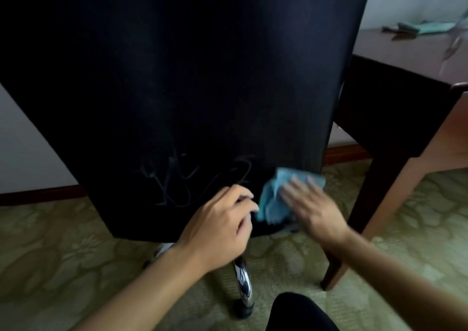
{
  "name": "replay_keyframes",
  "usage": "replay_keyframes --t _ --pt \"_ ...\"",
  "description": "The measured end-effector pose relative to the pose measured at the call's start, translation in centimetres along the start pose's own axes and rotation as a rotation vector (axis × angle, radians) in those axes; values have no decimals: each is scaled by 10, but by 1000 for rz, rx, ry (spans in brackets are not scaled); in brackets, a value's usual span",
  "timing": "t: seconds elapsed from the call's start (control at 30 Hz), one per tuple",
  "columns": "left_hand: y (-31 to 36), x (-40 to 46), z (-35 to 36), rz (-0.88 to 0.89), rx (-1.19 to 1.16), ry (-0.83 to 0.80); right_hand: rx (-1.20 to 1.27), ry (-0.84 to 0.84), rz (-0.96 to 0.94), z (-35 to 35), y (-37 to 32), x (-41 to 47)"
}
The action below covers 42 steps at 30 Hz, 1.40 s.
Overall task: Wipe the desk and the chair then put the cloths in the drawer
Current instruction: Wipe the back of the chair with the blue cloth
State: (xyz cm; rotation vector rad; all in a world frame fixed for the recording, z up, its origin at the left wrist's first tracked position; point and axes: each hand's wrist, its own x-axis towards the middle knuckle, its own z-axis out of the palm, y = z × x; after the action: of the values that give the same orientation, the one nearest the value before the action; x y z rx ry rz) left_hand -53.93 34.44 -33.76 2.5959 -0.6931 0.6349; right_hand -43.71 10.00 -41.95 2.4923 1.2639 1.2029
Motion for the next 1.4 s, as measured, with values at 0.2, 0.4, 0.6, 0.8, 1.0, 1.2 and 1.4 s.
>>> replay_keyframes --t 0.2,0.4,0.6,0.8,1.0,1.2,1.4 --pt "-6 18 -11 -90 -61 150 -21 364 99 -20 42 107" --pt "-13 6 -8 -111 -38 124 0 -68 -270 37 -23 5" --pt "-24 -4 -21 -151 -31 132 18 209 -66 -10 3 92" --pt "-27 -3 -31 -118 -37 325 74 422 110 -13 -10 143" --pt "-43 -30 -40 -137 33 229 22 -156 -299 38 -76 35" --pt "-47 -32 -50 -187 9 293 40 320 54 -28 -39 164" --pt "-56 -32 -65 -190 19 486 106 386 51 -11 -72 180"
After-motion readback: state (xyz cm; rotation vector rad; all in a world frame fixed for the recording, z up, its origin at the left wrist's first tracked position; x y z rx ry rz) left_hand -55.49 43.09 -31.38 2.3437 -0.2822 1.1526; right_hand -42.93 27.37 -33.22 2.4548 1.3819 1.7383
